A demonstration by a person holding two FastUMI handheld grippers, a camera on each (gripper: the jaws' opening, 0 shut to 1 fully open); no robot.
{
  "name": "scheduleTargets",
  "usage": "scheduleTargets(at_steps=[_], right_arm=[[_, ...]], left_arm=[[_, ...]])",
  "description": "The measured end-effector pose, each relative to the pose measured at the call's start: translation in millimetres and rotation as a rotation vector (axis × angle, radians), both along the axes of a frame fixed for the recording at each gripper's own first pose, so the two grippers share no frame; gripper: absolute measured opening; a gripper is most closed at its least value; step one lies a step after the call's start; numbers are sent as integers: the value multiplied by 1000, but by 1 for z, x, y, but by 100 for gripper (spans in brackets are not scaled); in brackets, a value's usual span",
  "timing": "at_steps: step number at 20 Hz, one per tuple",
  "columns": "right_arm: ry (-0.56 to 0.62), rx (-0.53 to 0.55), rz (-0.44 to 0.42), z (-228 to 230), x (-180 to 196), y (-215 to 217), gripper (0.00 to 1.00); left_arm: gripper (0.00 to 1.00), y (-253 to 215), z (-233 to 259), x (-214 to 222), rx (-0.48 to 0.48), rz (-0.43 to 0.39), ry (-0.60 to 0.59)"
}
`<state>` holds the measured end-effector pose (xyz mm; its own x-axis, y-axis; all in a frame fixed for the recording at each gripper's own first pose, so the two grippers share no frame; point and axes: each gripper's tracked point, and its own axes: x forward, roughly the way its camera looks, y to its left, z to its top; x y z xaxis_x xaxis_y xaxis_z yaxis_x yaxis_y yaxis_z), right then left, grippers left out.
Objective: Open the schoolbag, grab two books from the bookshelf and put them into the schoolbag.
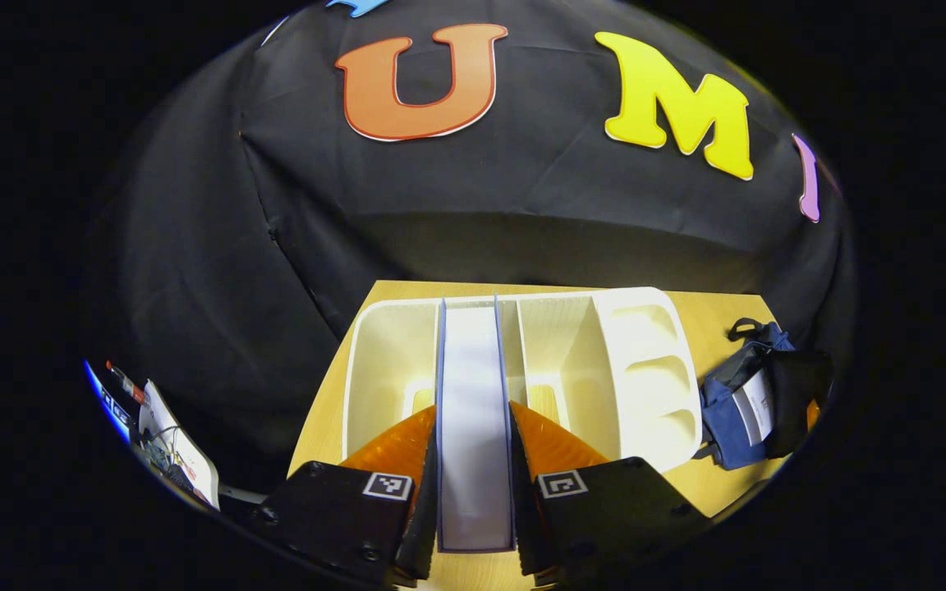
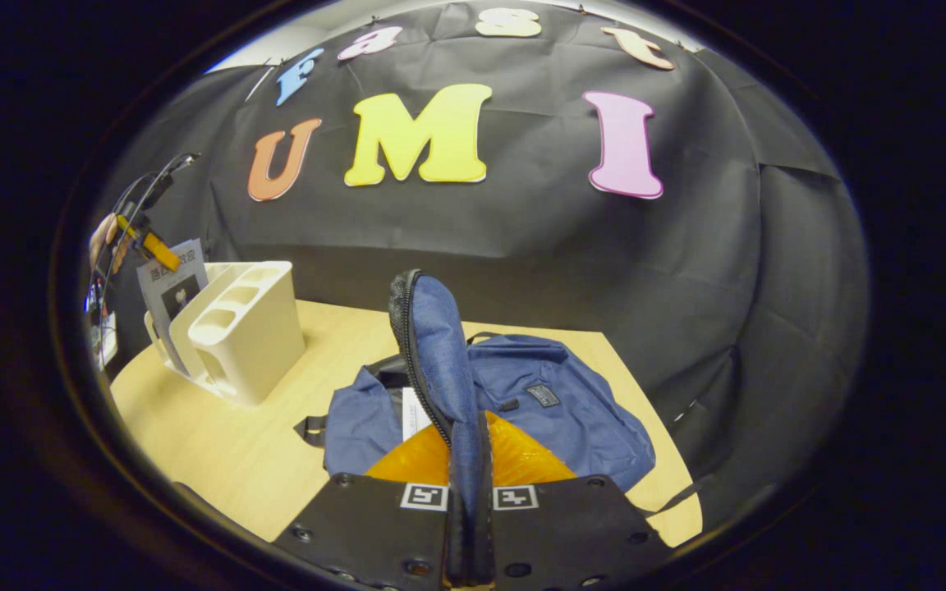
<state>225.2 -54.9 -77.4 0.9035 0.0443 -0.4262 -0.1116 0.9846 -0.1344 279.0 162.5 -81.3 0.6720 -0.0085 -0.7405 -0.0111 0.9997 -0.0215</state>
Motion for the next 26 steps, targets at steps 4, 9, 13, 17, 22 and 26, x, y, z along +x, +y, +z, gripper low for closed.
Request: scheduleTargets(at_steps=[4,9,13,17,22,26], right_arm=[[1,0,-1,-1,-6,-1,6],[11,14,-4,-8,-8,1,6],[13,18,6,-10,-7,10,6],[16,0,23,-11,-7,17,5],[24,-2,19,-14,-6,16,5],[32,1,22,-16,-5,19,5]], left_arm=[[41,1,23,-34,-25,-15,-34],[42,1,34,-88,-16,-42,-59],[41,-4,29,-127,-86,-32,-62],[41,-6,20,-158,-136,-32,-65],[41,-15,19,-181,-248,0,-80],[41,-54,10,-194,-353,-61,-52]])
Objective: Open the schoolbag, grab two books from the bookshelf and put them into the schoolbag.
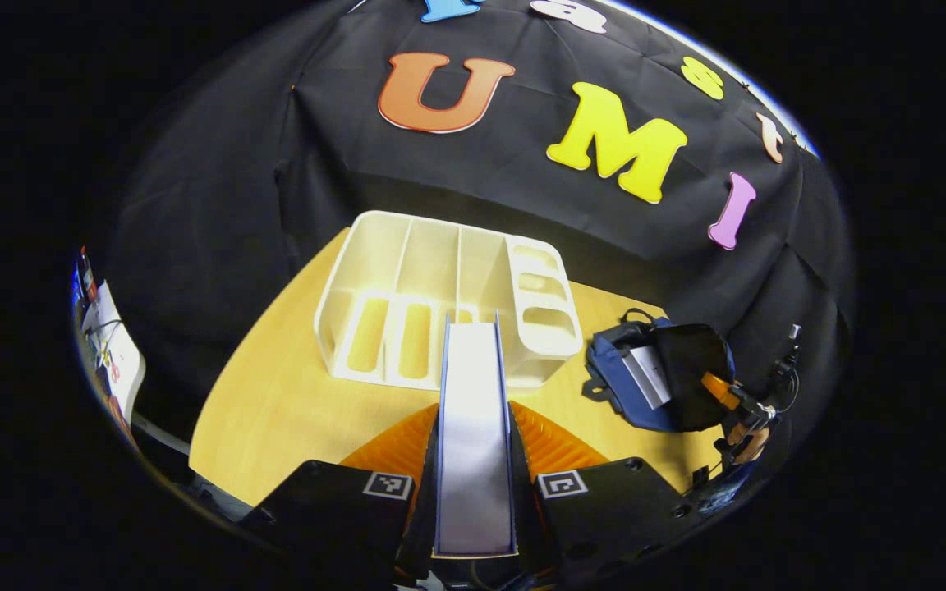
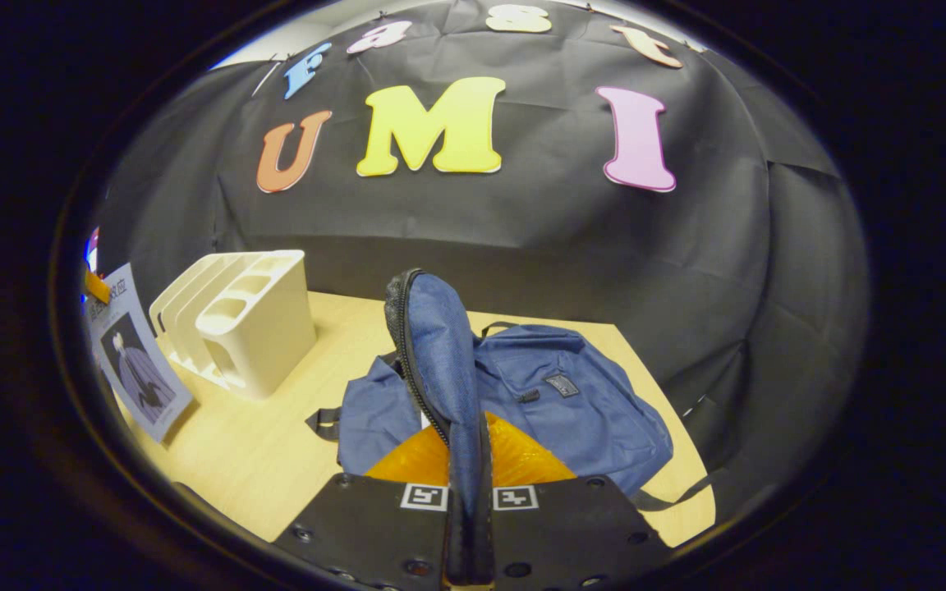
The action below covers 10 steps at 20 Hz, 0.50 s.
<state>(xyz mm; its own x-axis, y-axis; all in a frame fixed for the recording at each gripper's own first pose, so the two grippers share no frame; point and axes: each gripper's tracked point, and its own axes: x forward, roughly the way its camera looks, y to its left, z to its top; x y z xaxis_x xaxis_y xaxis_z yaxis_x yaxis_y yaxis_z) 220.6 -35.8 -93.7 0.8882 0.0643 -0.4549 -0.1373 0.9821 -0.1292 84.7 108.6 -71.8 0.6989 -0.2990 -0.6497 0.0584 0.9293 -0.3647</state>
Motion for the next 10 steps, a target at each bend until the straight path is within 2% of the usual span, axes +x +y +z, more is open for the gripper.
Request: scheduleTargets(at_steps=[10], right_arm=[[-1,34,-6,0,-3,-7,6]], left_arm=[[41,-126,2,15,-177,-182,17]])
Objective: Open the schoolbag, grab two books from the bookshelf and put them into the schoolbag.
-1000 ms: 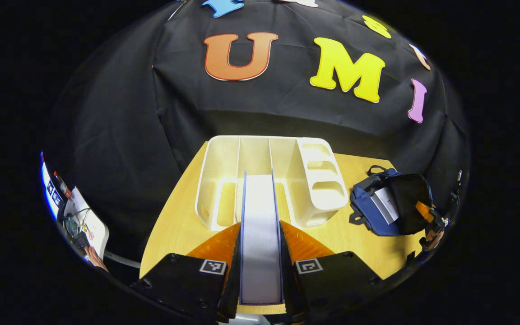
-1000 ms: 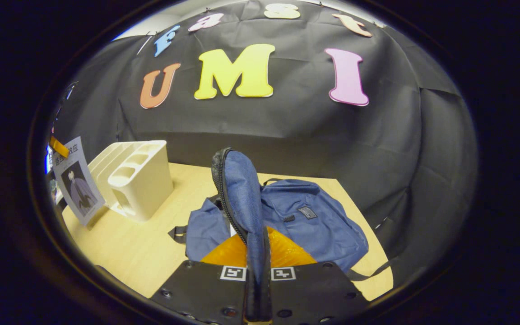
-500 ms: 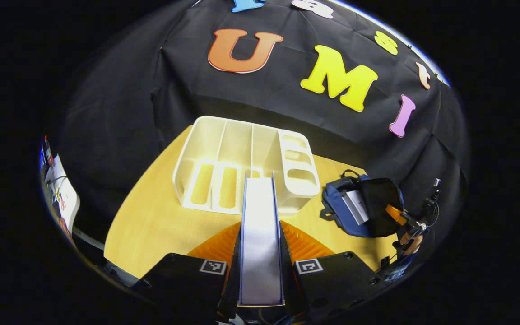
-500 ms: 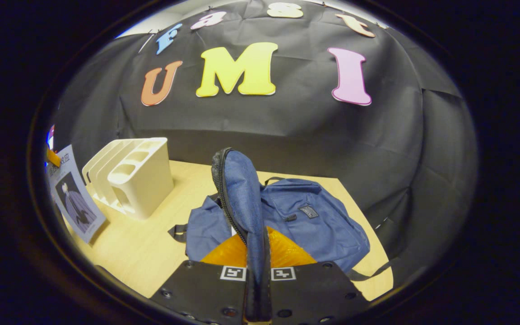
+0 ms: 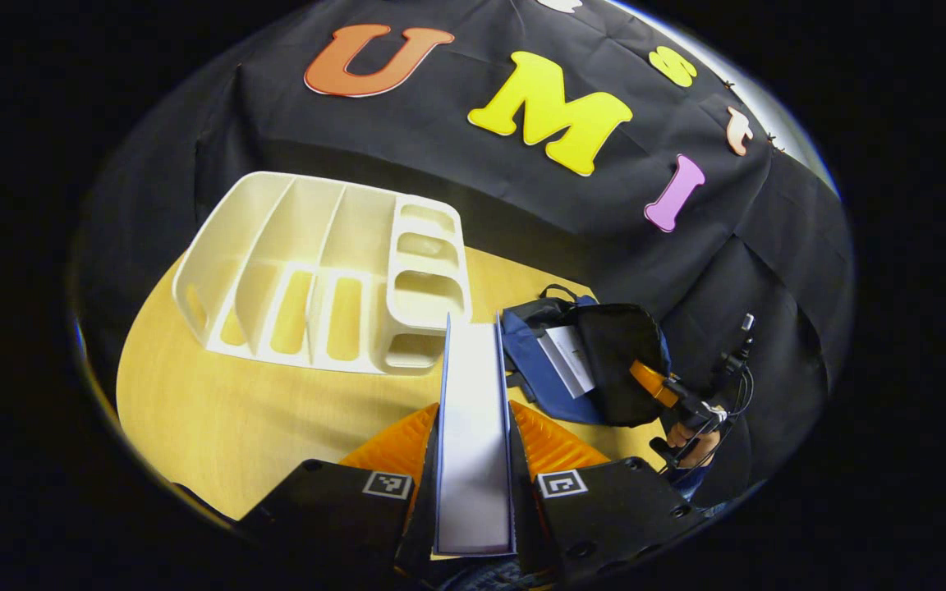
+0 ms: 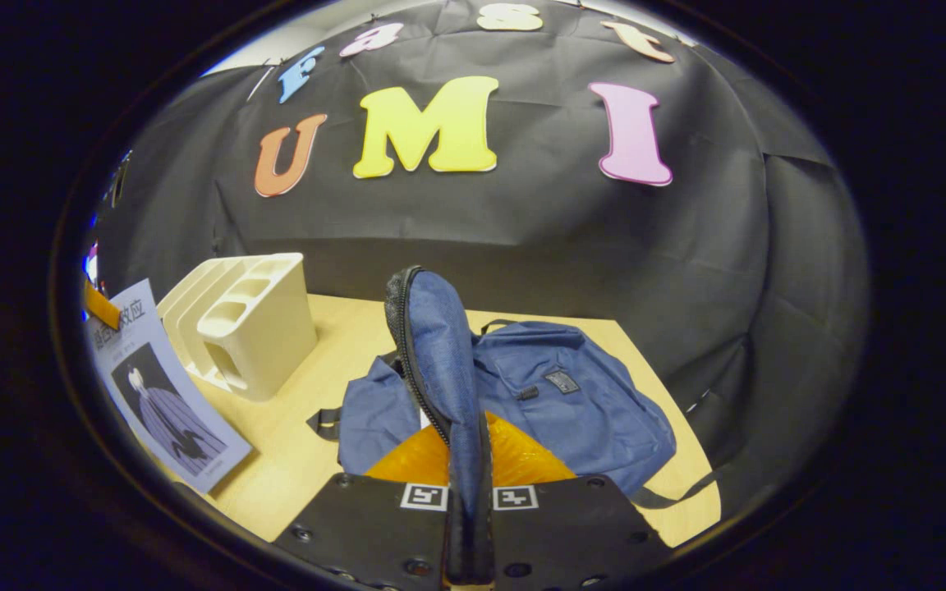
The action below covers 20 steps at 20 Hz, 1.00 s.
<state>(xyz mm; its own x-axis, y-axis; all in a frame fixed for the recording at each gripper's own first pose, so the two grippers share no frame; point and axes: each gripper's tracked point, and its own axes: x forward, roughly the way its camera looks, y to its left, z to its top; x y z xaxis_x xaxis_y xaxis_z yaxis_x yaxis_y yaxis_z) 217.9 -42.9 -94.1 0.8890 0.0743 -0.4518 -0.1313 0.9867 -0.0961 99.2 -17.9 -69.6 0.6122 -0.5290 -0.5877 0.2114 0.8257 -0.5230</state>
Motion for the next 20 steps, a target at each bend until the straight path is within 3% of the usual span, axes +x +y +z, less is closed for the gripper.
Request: scheduleTargets(at_steps=[3,8,14,18,20], right_arm=[[-1,29,-1,3,0,-7,5],[17,70,-1,8,4,-24,5],[12,118,-34,23,3,-43,5],[1,117,-63,32,0,-46,5],[-6,111,-66,35,-2,-41,5]], left_arm=[[41,-29,6,14,-53,-14,-38],[42,-72,19,43,-219,5,-65],[41,-93,37,91,-387,128,-84],[41,-122,38,120,-515,165,-87],[41,-141,32,134,-528,174,-91]])
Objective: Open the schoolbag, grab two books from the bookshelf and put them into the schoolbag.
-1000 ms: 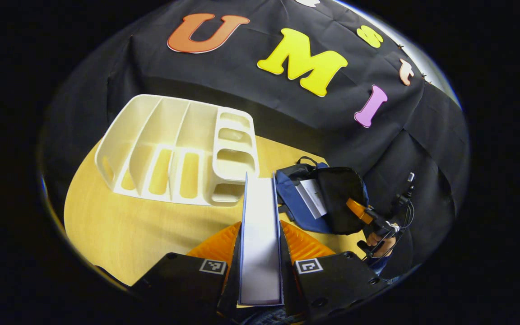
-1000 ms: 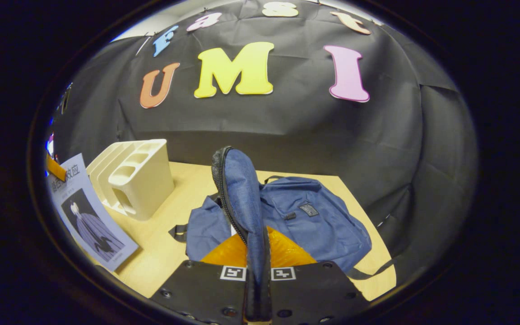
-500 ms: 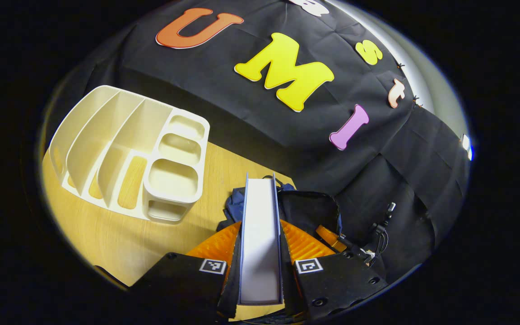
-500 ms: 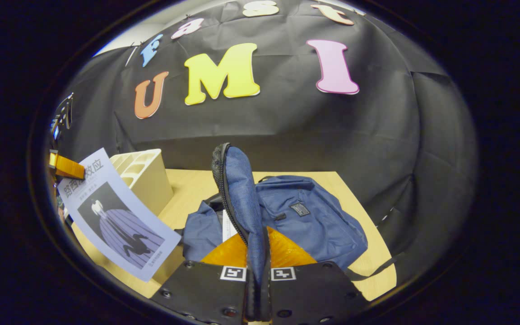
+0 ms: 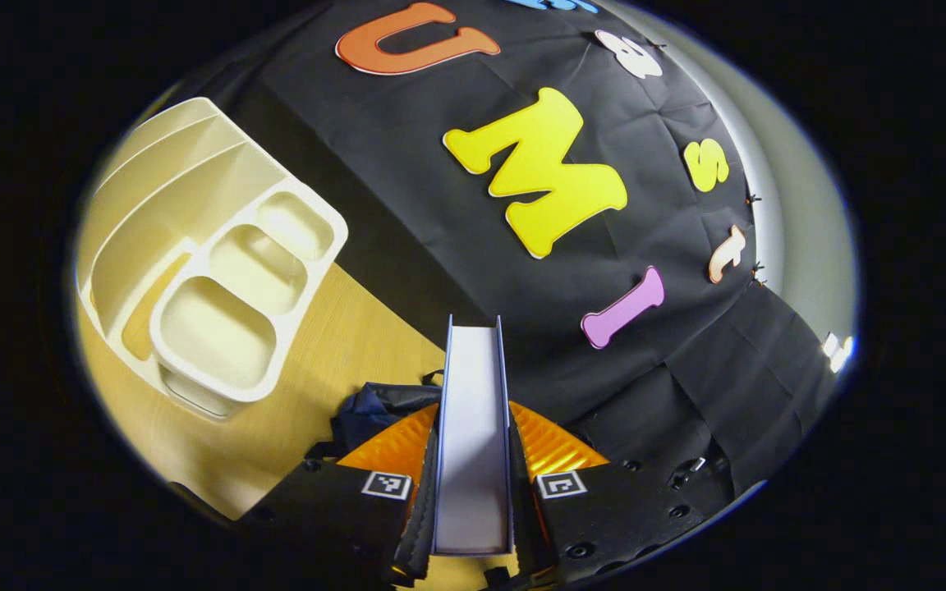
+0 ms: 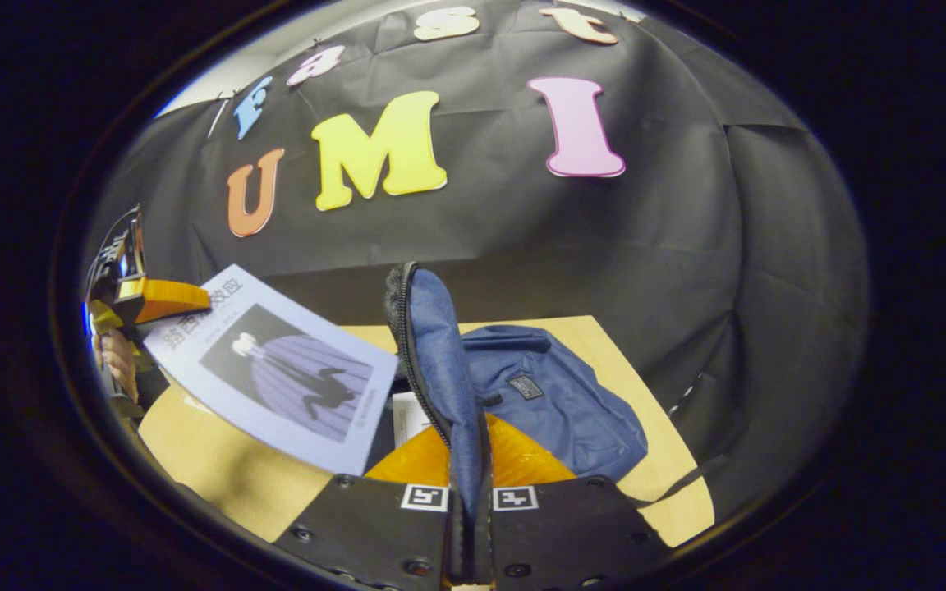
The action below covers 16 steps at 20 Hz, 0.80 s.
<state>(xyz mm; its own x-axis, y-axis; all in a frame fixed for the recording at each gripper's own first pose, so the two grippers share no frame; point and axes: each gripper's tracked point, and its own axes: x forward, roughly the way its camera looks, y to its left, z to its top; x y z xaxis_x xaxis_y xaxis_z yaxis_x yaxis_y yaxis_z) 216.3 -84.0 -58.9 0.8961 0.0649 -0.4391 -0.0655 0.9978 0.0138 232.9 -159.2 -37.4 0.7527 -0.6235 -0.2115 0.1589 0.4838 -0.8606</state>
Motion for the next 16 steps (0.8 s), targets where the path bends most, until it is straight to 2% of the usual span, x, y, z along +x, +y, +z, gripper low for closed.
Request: scheduleTargets(at_steps=[4,9,14,16], right_arm=[[-23,-39,-6,8,1,9,5],[-41,-90,14,16,3,24,5],[-57,-108,25,24,6,34,5],[-69,-112,31,30,5,38,5]], left_arm=[[41,-25,-36,10,66,10,55],[42,-7,-58,14,143,171,36],[42,-45,-84,-7,167,123,45],[42,-48,-95,-7,207,172,19]])
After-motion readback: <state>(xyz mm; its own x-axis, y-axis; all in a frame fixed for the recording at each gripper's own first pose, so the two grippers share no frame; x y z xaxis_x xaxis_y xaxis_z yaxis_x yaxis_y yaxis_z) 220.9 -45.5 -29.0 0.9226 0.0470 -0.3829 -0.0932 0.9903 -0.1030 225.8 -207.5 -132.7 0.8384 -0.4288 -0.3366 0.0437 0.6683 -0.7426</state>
